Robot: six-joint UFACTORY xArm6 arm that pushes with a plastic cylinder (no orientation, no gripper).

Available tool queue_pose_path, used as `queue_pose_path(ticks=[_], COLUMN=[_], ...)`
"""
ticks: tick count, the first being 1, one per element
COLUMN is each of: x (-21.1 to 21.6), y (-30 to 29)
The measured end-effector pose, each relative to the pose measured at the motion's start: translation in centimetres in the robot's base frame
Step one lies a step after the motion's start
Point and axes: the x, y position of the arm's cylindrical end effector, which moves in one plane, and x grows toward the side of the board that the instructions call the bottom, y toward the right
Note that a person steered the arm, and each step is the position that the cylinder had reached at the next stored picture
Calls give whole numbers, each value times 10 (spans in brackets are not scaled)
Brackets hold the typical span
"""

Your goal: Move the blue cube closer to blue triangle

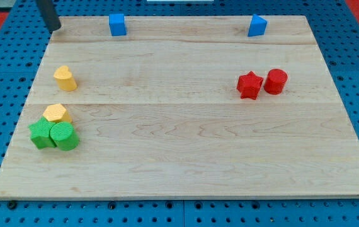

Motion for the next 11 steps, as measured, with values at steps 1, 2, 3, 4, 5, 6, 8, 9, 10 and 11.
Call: queue_pose_path(ticks=[1, 2, 3, 4, 5, 6, 8, 9, 10, 11], x=[-10, -12, -12, -10, -3, 7, 21, 32, 42, 39], y=[58, 116, 156, 187, 179, 239, 268, 284, 331, 365])
